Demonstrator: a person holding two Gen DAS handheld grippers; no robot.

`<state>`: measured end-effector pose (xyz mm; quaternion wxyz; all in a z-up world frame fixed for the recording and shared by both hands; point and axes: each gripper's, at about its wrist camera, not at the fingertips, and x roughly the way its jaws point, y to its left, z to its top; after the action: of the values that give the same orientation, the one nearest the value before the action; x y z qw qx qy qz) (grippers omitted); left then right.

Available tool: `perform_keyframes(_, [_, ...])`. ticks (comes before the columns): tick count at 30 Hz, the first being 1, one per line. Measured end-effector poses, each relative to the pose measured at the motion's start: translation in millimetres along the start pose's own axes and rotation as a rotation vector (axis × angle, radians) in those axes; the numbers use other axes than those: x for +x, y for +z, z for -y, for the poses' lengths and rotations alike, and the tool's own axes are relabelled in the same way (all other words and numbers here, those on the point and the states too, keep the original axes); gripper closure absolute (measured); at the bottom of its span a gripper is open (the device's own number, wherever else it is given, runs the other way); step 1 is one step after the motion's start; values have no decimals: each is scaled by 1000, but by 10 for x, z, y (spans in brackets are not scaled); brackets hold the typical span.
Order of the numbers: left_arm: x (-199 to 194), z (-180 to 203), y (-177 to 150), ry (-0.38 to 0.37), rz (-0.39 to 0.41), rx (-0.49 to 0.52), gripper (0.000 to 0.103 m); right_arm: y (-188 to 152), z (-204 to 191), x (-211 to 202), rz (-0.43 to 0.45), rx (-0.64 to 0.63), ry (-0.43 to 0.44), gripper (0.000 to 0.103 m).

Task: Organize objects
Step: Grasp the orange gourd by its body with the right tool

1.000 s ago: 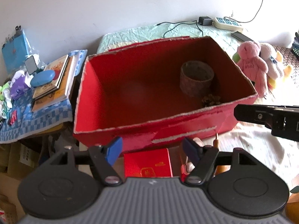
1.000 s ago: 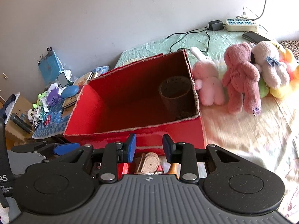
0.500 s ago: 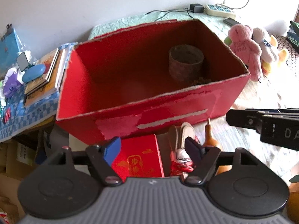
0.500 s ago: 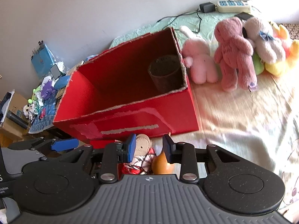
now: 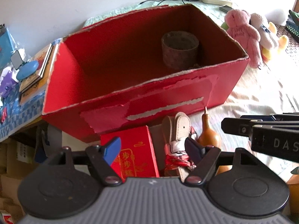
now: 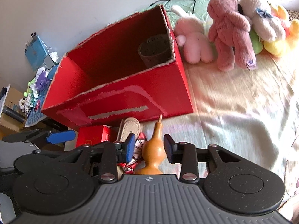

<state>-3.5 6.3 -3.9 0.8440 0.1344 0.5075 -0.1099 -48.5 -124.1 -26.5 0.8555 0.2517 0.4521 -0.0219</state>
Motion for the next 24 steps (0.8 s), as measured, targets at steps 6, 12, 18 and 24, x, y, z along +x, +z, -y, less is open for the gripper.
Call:
perform_keyframes(6, [59,19,0,-13,-24,12,24,-15,64,59,-21,10,-4,65])
perform_keyframes(12, [61,-49,-61,-52,-21,20,23,-17,233,148,-60,58,-4,65])
perform_keyframes(18, [-2,-147,-162,-300,1,18,33,-69,339,300,-126,98,36,65])
perform_keyframes(24, [-29,-116,-198,-544,12,38,35,-90,344,420,-183,90,97,64])
